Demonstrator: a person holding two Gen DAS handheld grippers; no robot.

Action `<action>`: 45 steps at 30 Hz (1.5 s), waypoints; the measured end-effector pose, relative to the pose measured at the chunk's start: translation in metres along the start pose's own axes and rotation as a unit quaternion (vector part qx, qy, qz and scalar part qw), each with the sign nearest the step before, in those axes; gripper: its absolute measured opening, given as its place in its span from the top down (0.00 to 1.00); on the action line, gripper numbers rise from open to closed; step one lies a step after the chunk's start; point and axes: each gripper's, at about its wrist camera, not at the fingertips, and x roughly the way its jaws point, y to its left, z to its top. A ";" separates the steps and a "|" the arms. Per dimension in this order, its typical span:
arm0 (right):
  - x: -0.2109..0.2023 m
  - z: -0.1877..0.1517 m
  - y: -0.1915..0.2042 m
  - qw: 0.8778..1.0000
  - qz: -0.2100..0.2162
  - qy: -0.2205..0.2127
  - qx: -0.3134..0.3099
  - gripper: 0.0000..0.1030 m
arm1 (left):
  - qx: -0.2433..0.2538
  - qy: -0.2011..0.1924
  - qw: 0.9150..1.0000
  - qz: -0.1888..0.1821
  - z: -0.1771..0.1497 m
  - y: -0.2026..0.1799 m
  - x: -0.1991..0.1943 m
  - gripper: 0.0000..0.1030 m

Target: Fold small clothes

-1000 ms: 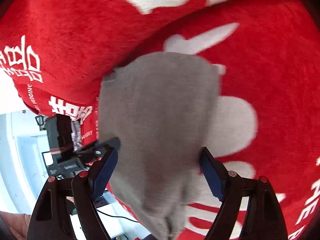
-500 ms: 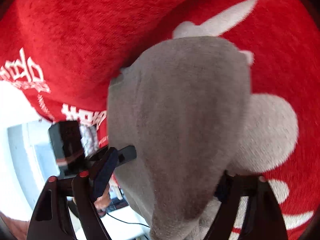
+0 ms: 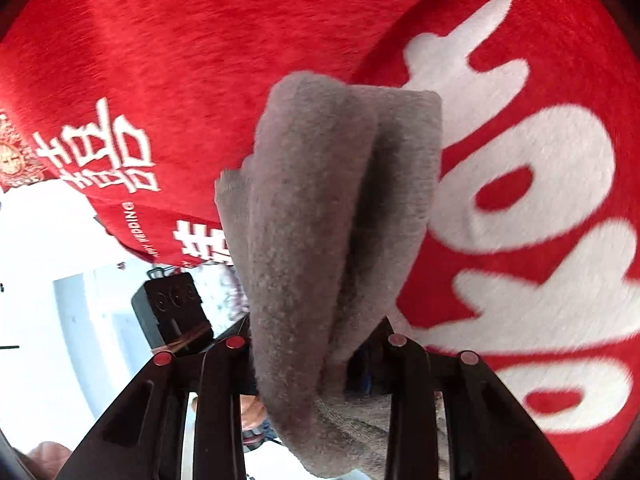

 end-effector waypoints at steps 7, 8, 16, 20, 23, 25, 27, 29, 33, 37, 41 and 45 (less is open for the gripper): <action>0.019 -0.056 0.025 0.999 0.027 0.016 0.011 0.66 | -0.001 -0.005 1.000 0.016 -0.039 0.029 -0.061 0.53; 0.025 -0.064 0.025 0.999 0.028 0.021 0.012 0.66 | -0.002 -0.003 1.000 0.022 -0.046 0.035 -0.067 0.53; 0.100 -0.102 0.010 0.996 -0.047 0.074 -0.008 0.63 | -0.050 0.028 0.995 0.083 -0.099 0.108 -0.057 0.53; 0.103 -0.098 0.023 0.978 -0.183 0.068 -0.078 0.47 | -0.073 0.004 0.992 0.099 -0.109 0.125 -0.071 0.53; 0.088 -0.094 0.035 0.966 -0.231 0.045 -0.109 0.49 | -0.085 -0.025 0.991 0.097 -0.112 0.134 -0.091 0.53; 0.079 -0.092 0.035 0.958 -0.259 0.032 -0.121 0.78 | -0.082 -0.028 0.990 0.116 -0.110 0.136 -0.092 0.53; 0.080 -0.089 0.033 0.947 -0.294 0.027 -0.129 0.91 | -0.071 -0.021 0.986 0.147 -0.108 0.135 -0.079 0.53; 0.088 -0.088 0.029 0.936 -0.320 0.027 -0.142 0.91 | -0.065 -0.013 0.985 0.162 -0.108 0.139 -0.062 0.51; 0.106 -0.092 0.019 0.900 -0.386 0.024 -0.200 0.85 | -0.072 -0.021 0.981 0.181 -0.108 0.146 -0.058 0.29; 0.094 -0.100 0.026 0.892 -0.408 0.004 -0.195 0.78 | -0.077 -0.019 0.979 0.190 -0.115 0.146 -0.069 0.28; 0.075 -0.115 0.030 0.895 -0.410 -0.003 -0.174 0.78 | -0.048 -0.011 0.973 0.226 -0.125 0.133 -0.079 0.28; 0.062 -0.140 0.042 0.907 -0.387 -0.017 -0.163 0.78 | -0.036 0.004 0.969 0.243 -0.140 0.120 -0.080 0.28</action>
